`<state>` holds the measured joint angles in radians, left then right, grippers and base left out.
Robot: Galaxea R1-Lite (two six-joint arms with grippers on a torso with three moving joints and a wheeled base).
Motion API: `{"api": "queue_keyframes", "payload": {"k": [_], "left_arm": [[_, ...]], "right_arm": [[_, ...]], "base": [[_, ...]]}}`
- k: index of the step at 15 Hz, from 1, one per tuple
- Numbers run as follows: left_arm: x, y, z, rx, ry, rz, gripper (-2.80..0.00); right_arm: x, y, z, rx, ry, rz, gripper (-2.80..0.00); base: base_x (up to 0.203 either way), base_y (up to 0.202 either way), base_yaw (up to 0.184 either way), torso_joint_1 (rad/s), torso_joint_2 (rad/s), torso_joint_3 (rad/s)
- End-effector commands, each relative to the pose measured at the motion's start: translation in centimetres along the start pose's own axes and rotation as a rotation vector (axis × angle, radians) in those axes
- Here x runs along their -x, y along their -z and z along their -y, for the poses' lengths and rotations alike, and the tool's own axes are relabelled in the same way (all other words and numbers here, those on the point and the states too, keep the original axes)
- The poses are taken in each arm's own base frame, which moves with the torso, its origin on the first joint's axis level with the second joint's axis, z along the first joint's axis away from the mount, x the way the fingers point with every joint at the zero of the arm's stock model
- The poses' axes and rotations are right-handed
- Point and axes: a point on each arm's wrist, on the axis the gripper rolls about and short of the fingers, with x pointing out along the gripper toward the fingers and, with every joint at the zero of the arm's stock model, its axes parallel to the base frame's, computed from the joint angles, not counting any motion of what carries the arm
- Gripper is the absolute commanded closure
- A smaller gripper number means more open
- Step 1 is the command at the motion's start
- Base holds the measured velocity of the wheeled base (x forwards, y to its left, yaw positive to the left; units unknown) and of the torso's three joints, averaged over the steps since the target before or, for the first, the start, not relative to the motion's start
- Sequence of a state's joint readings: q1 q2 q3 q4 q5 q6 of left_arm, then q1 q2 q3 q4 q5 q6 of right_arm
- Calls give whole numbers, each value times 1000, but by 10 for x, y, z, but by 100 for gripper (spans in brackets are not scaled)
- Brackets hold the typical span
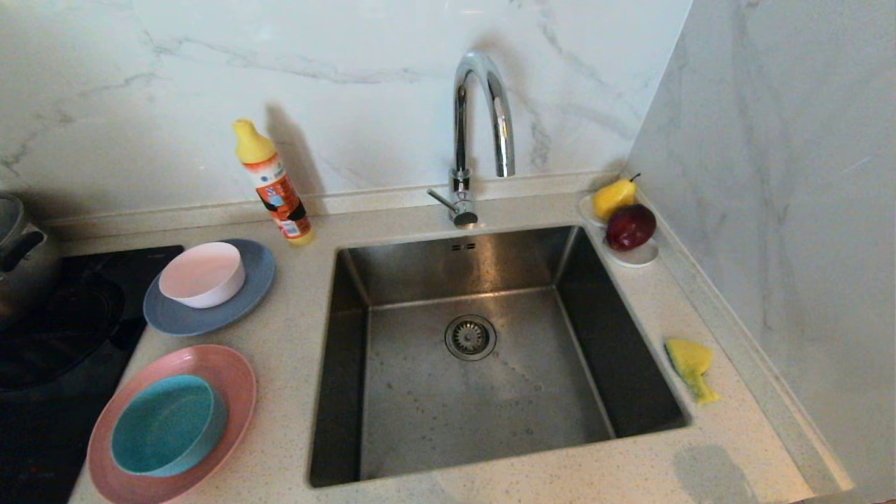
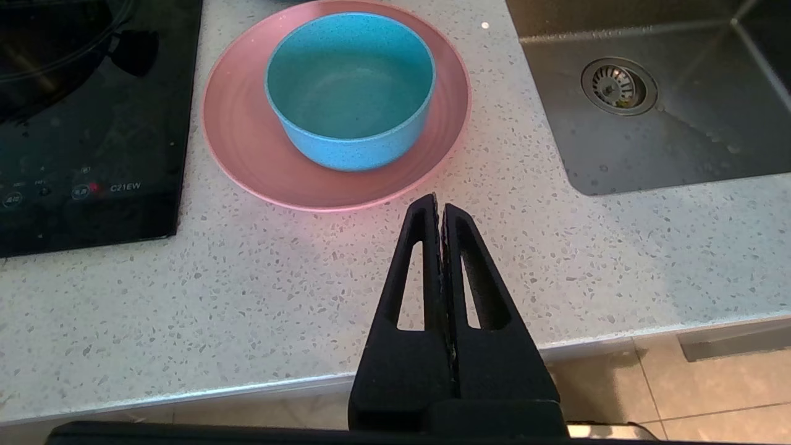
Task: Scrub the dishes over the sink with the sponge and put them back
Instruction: Grab the dish soap
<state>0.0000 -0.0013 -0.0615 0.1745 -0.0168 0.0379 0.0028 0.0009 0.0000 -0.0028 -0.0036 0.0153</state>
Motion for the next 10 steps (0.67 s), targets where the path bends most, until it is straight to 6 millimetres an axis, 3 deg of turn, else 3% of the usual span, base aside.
{"api": "queue_keyframes", "payload": {"k": [1,10], "left_arm": [[0,0,0,1,0,-2,0],[0,0,0,0,0,-2,0]], "right_arm": [[0,0,0,0,-1,0,0],[0,0,0,0,1,3,0]], "base": [[0,0,0,0,0,0],[0,0,0,0,0,0]]}}
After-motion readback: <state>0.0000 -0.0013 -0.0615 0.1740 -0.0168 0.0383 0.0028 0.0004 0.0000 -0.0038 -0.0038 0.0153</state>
